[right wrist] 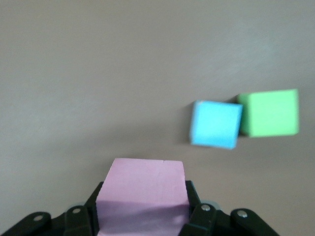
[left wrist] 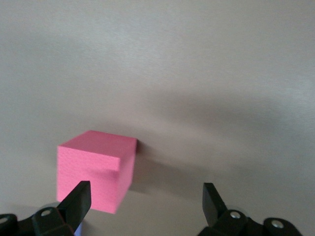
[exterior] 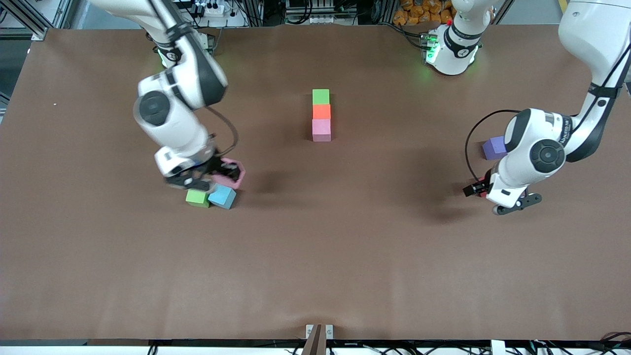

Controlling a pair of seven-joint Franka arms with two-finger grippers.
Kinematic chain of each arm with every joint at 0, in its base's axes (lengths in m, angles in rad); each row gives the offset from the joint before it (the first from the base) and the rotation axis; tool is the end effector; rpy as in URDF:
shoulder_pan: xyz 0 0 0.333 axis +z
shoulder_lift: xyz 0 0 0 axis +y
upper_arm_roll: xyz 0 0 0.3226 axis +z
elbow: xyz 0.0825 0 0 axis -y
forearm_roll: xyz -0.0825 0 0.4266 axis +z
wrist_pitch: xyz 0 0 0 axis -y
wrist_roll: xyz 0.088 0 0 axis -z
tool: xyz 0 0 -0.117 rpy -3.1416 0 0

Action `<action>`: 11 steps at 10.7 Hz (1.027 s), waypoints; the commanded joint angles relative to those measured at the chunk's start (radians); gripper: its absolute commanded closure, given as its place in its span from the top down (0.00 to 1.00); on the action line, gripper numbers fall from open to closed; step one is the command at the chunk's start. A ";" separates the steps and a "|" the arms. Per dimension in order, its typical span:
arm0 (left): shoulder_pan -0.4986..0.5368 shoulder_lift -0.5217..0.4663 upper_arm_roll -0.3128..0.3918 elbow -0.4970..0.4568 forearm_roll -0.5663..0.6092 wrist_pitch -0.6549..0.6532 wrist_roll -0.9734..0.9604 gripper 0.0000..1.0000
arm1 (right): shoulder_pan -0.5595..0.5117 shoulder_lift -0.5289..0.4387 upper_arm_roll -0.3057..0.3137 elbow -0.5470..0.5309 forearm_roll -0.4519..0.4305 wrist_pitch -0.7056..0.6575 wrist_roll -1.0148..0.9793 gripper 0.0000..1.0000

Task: Arrange blocks into number 1
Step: 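Carry the pink cube to the column while the left gripper grasps red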

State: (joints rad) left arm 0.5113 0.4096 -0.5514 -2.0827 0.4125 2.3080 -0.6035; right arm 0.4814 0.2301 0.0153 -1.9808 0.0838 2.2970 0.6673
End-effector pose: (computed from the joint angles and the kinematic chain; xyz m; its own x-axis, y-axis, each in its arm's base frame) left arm 0.6024 -0.0164 0.2100 0.9552 0.2916 -0.0510 0.2847 -0.9521 -0.1115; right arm 0.5644 0.3084 0.3308 0.9745 -0.2234 0.0222 -0.2198 -0.9696 -0.1074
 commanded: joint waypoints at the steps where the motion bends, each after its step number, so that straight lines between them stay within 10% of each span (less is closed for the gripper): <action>1: 0.047 -0.025 -0.015 -0.065 0.081 0.063 0.014 1.00 | 0.089 0.070 -0.011 0.080 0.011 -0.004 0.084 0.65; 11: 0.115 0.095 -0.013 -0.054 0.200 0.096 0.016 1.00 | 0.391 0.429 -0.043 0.383 0.005 0.038 0.239 0.65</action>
State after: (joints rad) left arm 0.6115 0.4990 -0.5531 -2.1361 0.5860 2.3913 -0.5938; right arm 0.8553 0.6428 -0.0091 -1.6236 0.0848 2.3361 0.9041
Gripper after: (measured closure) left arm 0.000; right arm 0.344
